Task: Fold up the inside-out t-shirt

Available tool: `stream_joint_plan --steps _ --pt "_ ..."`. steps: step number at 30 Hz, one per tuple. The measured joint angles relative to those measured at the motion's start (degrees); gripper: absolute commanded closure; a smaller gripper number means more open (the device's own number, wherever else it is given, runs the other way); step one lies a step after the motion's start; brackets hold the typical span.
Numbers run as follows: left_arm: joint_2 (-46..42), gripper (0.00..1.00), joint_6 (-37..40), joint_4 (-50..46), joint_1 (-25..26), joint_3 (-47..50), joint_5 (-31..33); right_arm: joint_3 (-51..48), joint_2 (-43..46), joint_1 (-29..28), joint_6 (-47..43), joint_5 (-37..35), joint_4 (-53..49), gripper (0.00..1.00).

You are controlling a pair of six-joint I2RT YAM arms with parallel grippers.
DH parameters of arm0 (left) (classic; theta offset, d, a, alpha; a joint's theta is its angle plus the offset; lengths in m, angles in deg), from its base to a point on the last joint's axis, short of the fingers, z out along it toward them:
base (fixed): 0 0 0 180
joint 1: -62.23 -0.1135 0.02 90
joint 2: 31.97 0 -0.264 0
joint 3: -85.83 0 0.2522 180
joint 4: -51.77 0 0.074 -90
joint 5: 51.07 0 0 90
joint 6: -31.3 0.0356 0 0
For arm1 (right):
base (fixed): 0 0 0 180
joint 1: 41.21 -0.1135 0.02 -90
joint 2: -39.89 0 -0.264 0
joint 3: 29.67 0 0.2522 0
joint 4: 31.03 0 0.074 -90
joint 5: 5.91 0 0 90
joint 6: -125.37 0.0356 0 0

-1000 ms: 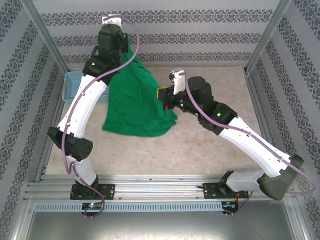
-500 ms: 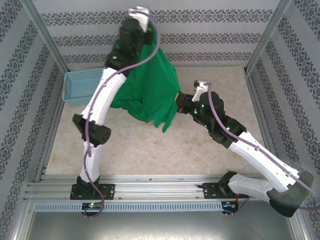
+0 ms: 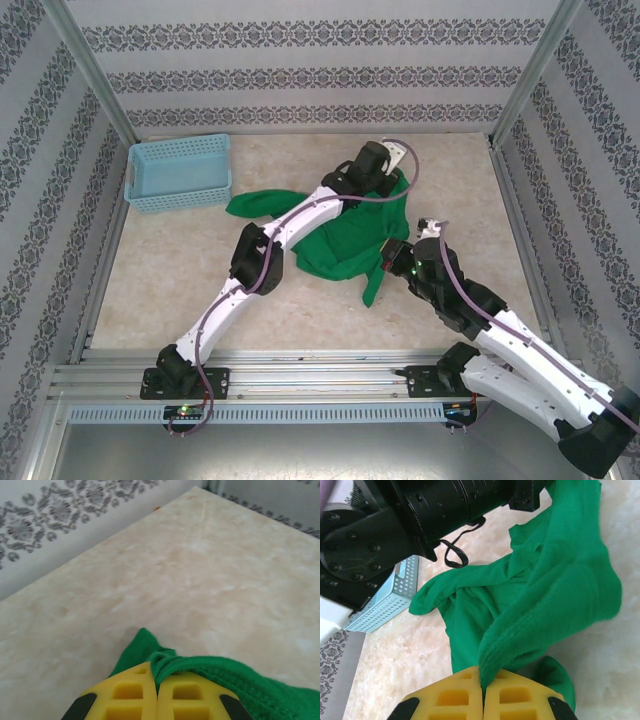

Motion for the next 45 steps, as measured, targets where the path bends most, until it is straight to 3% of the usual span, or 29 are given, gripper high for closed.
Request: stream_joint_plan --steps 8,18,25,31,36,41,45 --pt "-15.37 1.00 0.94 -0.87 -2.21 7.78 7.08 4.46 -1.88 -0.50 -5.40 2.25 -0.87 1.00" --pt "-48.78 1.00 0.42 2.36 -15.91 25.49 9.18 26.91 -17.88 -13.88 -15.15 1.36 1.44 1.00" --pt "-61.37 1.00 0.07 3.93 -23.67 31.76 9.97 45.64 -32.22 -24.55 -22.12 0.42 1.97 1.00" --pt "-65.35 1.00 -0.09 3.93 -29.44 31.58 11.32 62.77 -42.86 -30.73 -27.02 0.39 0.94 1.00" --pt "-63.49 1.00 -0.07 2.86 -31.39 23.52 11.30 69.22 -45.55 -32.04 -28.55 -0.94 0.28 1.00" --pt "-58.38 1.00 -1.14 2.43 -31.39 14.03 7.87 65.57 -43.28 -31.45 -28.02 -5.16 1.25 1.00" --pt "-52.50 1.00 -2.27 2.43 -30.21 12.04 3.15 53.92 -36.94 -28.74 -24.33 -8.24 2.69 1.00"
